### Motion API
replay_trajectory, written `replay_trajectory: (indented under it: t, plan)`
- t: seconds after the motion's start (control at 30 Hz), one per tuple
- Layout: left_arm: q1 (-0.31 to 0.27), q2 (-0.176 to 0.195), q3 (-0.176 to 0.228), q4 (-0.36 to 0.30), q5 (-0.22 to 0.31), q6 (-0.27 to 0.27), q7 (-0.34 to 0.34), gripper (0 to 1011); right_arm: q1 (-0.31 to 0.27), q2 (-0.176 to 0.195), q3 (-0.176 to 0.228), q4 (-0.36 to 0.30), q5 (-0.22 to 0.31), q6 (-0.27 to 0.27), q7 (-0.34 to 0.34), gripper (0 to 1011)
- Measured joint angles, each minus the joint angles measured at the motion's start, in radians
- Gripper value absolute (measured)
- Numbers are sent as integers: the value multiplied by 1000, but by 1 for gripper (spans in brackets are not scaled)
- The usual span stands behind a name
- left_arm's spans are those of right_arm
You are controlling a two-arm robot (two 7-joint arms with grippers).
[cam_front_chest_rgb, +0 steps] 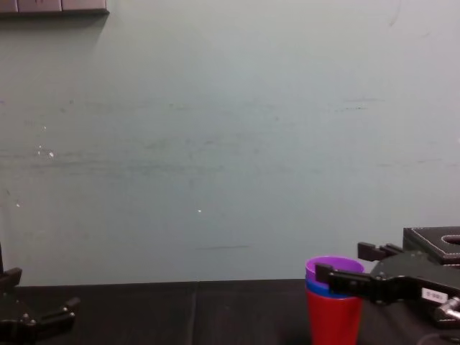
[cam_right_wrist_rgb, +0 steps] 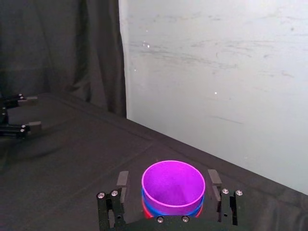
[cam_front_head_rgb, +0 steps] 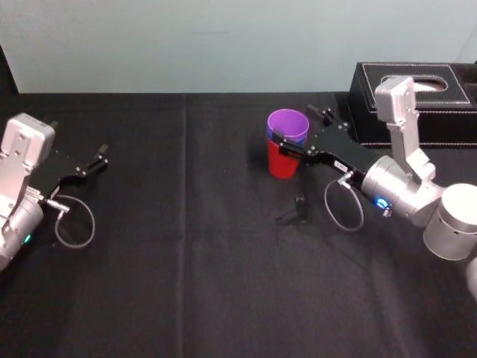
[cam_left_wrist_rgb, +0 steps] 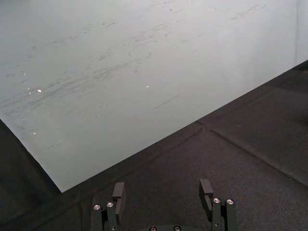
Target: Stack the three plastic cups sequentially using one hand.
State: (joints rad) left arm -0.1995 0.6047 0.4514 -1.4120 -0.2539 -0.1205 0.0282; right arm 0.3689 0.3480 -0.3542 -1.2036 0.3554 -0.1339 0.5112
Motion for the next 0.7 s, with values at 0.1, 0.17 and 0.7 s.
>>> replay_trajectory:
  t: [0.1, 0.17, 0.7]
  plan:
    - [0, 0, 0, 0, 0, 0, 0, 1005, -47, 19, 16, -66, 1, 10, -27, 1004]
    - [0, 0, 0, 0, 0, 0, 0, 1005, -92, 33, 30, -119, -1, 16, -54, 1004]
    - [0, 0, 0, 0, 0, 0, 0, 1005, -321, 31, 101, -256, -27, -13, -167, 1004]
